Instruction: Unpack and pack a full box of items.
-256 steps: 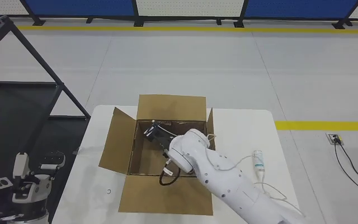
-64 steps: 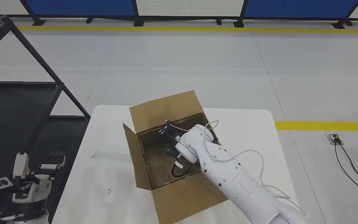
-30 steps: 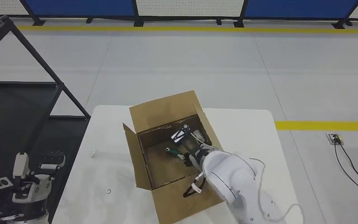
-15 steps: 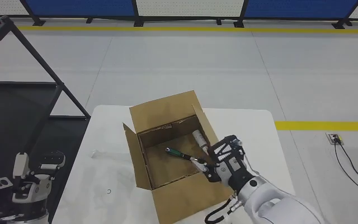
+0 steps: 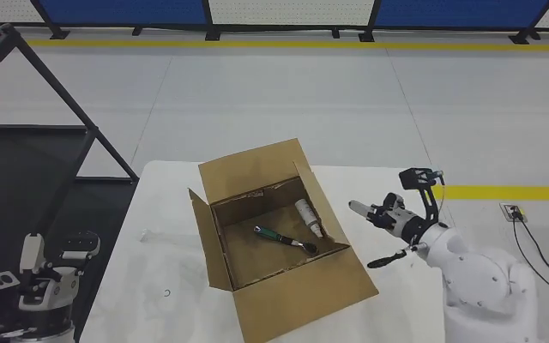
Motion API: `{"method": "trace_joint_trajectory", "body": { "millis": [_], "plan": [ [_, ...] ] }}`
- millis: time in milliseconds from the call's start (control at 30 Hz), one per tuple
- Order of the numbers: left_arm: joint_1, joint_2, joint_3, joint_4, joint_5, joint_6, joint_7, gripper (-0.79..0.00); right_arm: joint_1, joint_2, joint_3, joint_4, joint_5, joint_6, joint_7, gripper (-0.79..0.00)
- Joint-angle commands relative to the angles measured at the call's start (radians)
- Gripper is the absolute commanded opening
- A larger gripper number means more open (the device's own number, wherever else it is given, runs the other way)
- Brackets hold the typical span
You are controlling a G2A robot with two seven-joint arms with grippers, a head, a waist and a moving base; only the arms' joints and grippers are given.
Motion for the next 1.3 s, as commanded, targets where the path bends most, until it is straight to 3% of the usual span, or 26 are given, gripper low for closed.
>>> {"method": "trace_joint_trajectory", "body": {
  "millis": [0,367,600,767,867,900,1267],
  "plan": [
    [0.0,0.0,0.0,0.0,0.0,0.0,0.0,0.0,0.0,0.0,0.0,-0.001,-0.002,0.001,0.001,0.0],
    [0.0,0.0,0.0,0.0,0.0,0.0,0.0,0.0,-0.027,0.002,-0.008,0.032,0.058,-0.027,-0.023,0.0],
    [0.0,0.0,0.0,0.0,0.0,0.0,0.0,0.0,0.03,0.01,0.016,0.23,0.294,0.015,0.011,0.0],
    [0.0,0.0,0.0,0.0,0.0,0.0,0.0,0.0,0.045,0.015,0.101,0.382,0.626,0.017,0.015,0.0],
    [0.0,0.0,0.0,0.0,0.0,0.0,0.0,0.0,0.069,0.023,0.137,0.481,0.809,0.061,0.102,0.0],
    [0.0,0.0,0.0,0.0,0.0,0.0,0.0,0.0,0.083,0.032,0.135,0.489,0.752,0.078,0.116,0.0],
    [0.0,0.0,0.0,0.0,0.0,0.0,0.0,0.0,0.06,0.036,0.091,0.48,0.745,0.056,0.13,0.0]
  ]
}}
